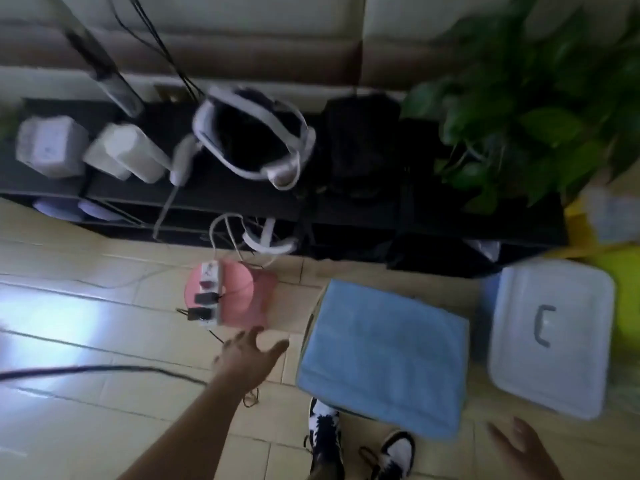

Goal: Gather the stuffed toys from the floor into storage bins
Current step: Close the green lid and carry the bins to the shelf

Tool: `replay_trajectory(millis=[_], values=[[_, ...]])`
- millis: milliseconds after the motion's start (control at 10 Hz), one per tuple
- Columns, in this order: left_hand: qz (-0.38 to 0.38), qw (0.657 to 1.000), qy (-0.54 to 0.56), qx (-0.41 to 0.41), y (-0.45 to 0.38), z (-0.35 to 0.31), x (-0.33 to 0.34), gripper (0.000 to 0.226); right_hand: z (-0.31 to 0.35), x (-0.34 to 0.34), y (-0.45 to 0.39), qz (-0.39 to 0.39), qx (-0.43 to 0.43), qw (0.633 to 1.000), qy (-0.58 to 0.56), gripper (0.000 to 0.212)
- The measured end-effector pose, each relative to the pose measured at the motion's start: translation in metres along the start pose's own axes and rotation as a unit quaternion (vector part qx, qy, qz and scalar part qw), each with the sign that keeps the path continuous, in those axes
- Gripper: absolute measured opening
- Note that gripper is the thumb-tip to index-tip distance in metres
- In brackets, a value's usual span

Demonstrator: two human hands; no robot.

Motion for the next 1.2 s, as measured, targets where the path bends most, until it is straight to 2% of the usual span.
replay_trajectory(millis=[100,200,300,400,500,600,700,800,900,1000,1100,1200], values=[[-0.029,0.997,-0.05,0.053,-0.058,-0.031,0.039,0.094,0.062,-0.03,-0.078,-0.197,-0.081,0.972,0.098,0.08],[0.012,0.998,-0.012,0.067,-0.102,-0.051,0.097,0.102,0.068,-0.027,-0.143,-0.21,-0.099,0.968,0.098,0.091],[0.046,0.997,0.025,0.065,-0.131,-0.062,0.148,0.09,0.052,-0.016,-0.182,-0.168,-0.125,0.975,0.069,0.103],[0.063,0.992,0.102,0.035,-0.15,-0.057,0.178,0.089,0.048,-0.014,-0.199,-0.197,-0.16,0.966,0.046,0.057],[0.094,0.982,0.162,0.004,-0.166,-0.047,0.19,0.096,0.04,-0.013,-0.211,-0.175,-0.165,0.97,-0.025,0.041],[0.086,0.982,0.168,-0.001,-0.164,-0.051,0.189,0.084,0.046,-0.009,-0.206,-0.186,-0.169,0.967,-0.037,0.06],[0.078,0.982,0.171,-0.003,-0.16,-0.054,0.187,0.071,0.048,-0.007,-0.199,-0.227,-0.186,0.956,-0.012,0.053],[0.08,0.981,0.178,0.001,-0.159,-0.055,0.187,0.067,0.048,-0.009,-0.196,-0.228,-0.191,0.955,0.017,0.052],[0.074,0.981,0.179,0.008,-0.158,-0.055,0.189,0.063,0.049,-0.014,-0.198,-0.208,-0.191,0.958,0.055,0.081],[0.04,0.987,0.151,0.032,-0.153,-0.056,0.189,0.066,0.058,-0.016,-0.193,-0.205,-0.183,0.959,0.066,0.093],[0.003,0.984,0.155,0.084,-0.148,-0.059,0.183,0.069,0.067,-0.016,-0.183,-0.219,-0.2,0.95,0.097,0.087],[0.006,0.977,0.18,0.111,-0.144,-0.06,0.184,0.072,0.071,-0.012,-0.18,-0.23,-0.23,0.945,0.02,0.062]])
Point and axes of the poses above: each hand's wrist, its own y-axis away from the middle knuckle, its own x-axis out of the palm, z = x × y, the point moved 4 cm from there along -y, towards the middle knuckle, and after that the axes turned 8 degrees about -x, right-handed, at the moved point
